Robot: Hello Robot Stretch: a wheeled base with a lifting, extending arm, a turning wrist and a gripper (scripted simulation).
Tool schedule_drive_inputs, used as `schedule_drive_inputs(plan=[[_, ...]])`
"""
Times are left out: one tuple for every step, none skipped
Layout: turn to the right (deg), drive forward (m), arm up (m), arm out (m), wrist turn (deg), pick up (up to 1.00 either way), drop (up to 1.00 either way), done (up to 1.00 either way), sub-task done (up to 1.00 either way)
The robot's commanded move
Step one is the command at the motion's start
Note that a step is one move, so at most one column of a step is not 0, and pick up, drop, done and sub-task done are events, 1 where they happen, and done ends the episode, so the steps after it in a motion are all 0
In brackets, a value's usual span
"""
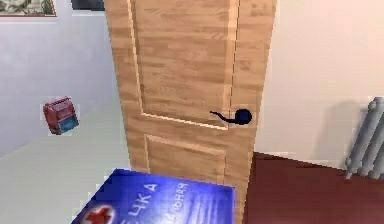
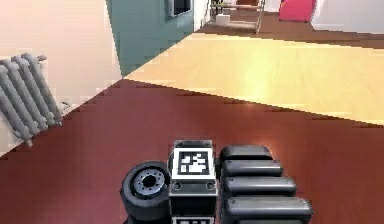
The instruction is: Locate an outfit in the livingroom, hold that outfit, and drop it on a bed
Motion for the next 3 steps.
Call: schedule_drive_inputs(plan=[[0.0, 0.05, 0.0, 0.0, 0.0, 0.0, 0.0, 0.0, 0.0], [-24.0, 0.0, 0.0, 0.0, 0.0, 0.0, 0.0, 0.0, 0.0], [-3.0, 0.0, 0.0, 0.0, 0.0, 0.0, 0.0, 0.0, 0.0]])
